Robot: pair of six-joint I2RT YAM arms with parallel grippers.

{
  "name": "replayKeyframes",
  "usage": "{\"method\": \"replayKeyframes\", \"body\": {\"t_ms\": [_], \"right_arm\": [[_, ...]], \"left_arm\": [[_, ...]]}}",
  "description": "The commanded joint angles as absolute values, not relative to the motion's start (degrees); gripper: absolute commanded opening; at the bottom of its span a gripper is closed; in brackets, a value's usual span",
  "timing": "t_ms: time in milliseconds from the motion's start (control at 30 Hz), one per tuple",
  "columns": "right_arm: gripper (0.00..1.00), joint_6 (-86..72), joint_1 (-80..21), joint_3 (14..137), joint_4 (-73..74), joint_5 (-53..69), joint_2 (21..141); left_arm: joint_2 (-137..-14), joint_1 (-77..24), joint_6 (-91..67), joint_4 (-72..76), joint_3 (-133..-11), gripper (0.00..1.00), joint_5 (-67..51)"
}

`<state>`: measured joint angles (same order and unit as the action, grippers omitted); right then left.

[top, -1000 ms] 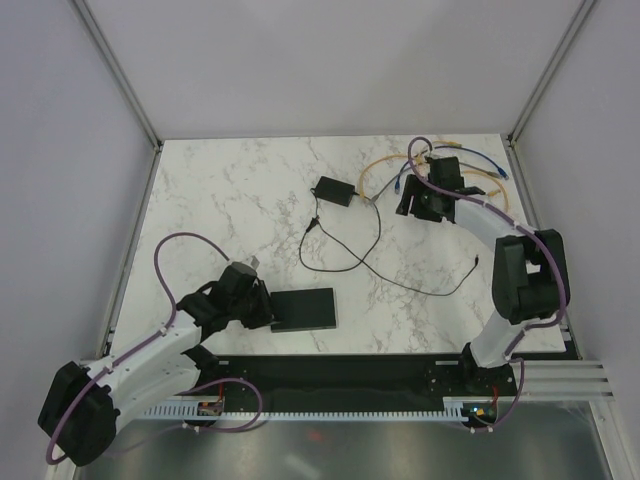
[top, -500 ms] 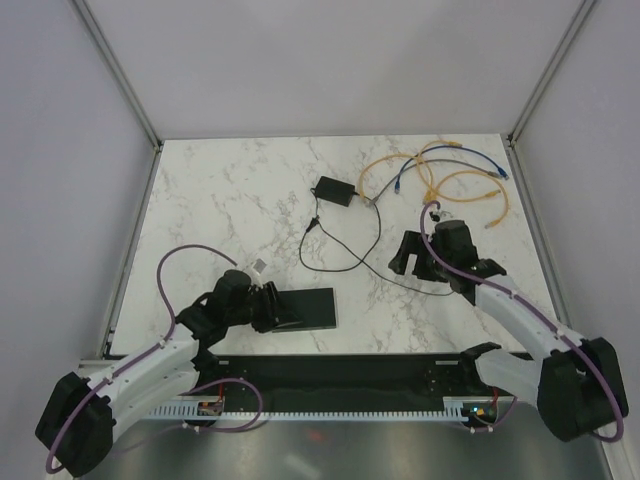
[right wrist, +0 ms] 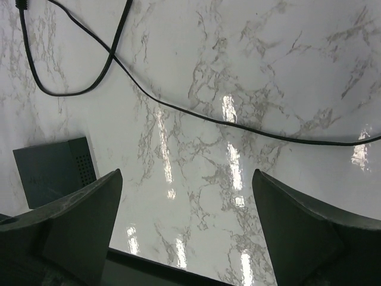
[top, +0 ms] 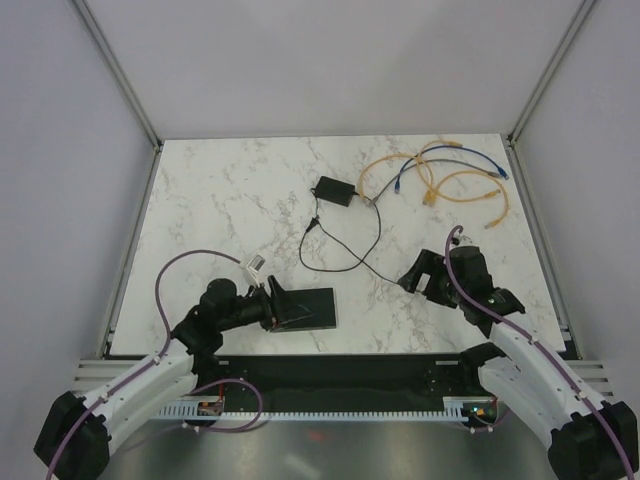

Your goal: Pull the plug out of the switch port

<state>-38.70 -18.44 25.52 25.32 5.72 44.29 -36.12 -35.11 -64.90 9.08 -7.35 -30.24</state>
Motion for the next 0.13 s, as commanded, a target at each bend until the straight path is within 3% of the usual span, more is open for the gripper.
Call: {"method": "replayKeyframes", "body": {"t_ms": [0,100], "right_arm": [[0.98,-43.76,-18.63,22.08,23.39,7.03,40.45],[0.98,-43.77,-18.63,19.87,21.53,10.61,35.88]], "left_arm": [[-32.97,-35.07,-74.93,26.59,-0.65,0.85,-32.70],[-30.06,-35.07,-82.67,45.43,7.69,0.88,-32.61]]}}
